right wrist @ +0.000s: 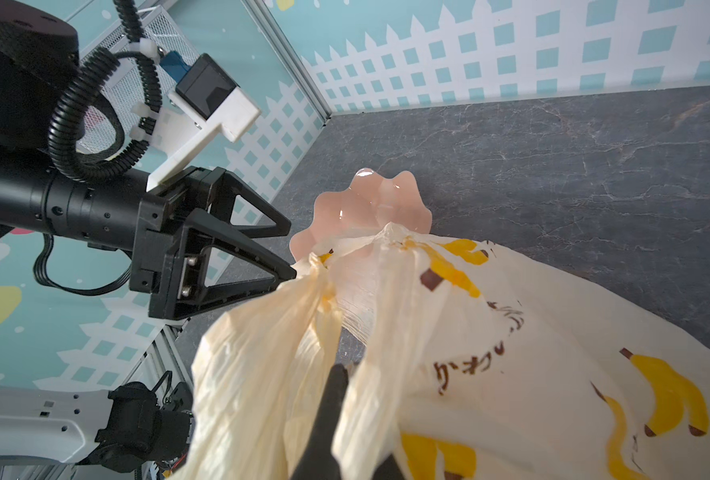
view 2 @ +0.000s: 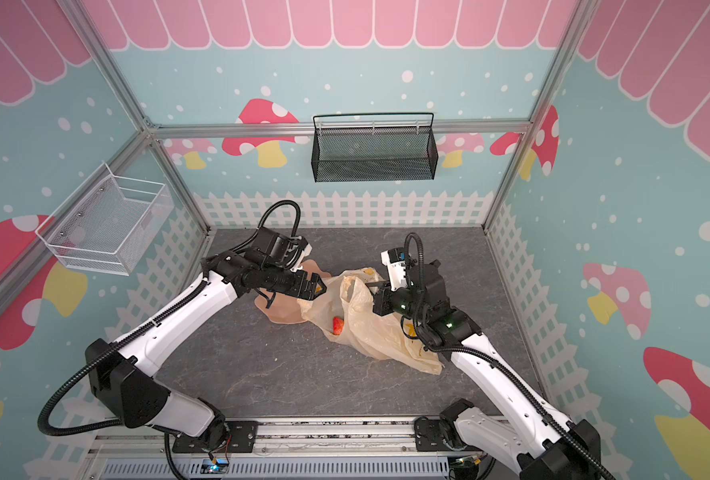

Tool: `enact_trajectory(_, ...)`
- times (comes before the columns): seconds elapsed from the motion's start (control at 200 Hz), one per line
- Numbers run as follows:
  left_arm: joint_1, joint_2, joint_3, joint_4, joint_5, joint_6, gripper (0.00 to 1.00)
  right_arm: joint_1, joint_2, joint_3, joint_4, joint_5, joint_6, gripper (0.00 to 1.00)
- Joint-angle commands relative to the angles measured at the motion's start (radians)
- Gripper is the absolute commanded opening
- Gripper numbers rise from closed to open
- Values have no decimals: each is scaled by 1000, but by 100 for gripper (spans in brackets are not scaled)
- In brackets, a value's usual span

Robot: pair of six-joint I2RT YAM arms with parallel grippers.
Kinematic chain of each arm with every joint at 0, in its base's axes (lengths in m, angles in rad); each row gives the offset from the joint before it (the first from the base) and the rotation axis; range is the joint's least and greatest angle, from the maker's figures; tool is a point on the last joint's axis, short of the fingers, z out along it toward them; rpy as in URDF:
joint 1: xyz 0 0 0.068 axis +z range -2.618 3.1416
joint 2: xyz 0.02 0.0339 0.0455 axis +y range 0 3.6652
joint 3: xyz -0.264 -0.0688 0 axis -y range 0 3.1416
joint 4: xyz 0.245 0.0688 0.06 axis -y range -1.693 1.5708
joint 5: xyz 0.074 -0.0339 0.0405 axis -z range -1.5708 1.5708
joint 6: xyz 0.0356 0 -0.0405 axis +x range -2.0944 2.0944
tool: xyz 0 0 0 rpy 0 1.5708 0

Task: Place the fruits into the plastic bag
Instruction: 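Raise the left gripper and grasp the bag handle farthest from the robot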

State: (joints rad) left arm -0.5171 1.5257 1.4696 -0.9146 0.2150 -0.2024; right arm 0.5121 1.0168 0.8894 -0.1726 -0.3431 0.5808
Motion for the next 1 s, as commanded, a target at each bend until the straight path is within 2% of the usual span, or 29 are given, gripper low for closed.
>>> enact_trajectory(0.0, -1, 3, 22, -51, -7, 55, 99, 5, -20, -6, -1, 9, 3, 0)
enact_trajectory(0.365, -6, 131, 6, -48, -106, 164, 99, 5, -26, -5, -7, 12, 3, 0)
enact_trajectory(0.505, 0, 154, -22, 32, -115, 167, 97, 6, -29, -1, -10, 12, 3, 0)
enact_trajectory(0.575, 5, 159, -24, 58, -94, 173, 88, 6, -32, 0, -12, 12, 5, 0)
enact_trajectory(0.635, 10, 163, -13, 60, -74, 176, 75, 6, -36, -2, -19, 18, 5, 0)
enact_trajectory(0.76, 12, 146, -21, 86, 10, 172, 33, 6, -63, -13, -26, 39, 12, 0)
enact_trajectory(0.81, 13, 143, -23, 87, 27, 165, 11, 6, -75, -17, -27, 46, 17, 0)
enact_trajectory(0.835, 12, 142, -24, 86, 33, 162, 5, 6, -81, -19, -27, 51, 20, 0)
enact_trajectory(0.87, 12, 137, -26, 86, 45, 158, 0, 5, -87, -22, -29, 59, 23, 0)
enact_trajectory(0.991, 12, 103, -11, 86, 116, 126, 0, 6, -99, -20, -46, 80, 34, 0)
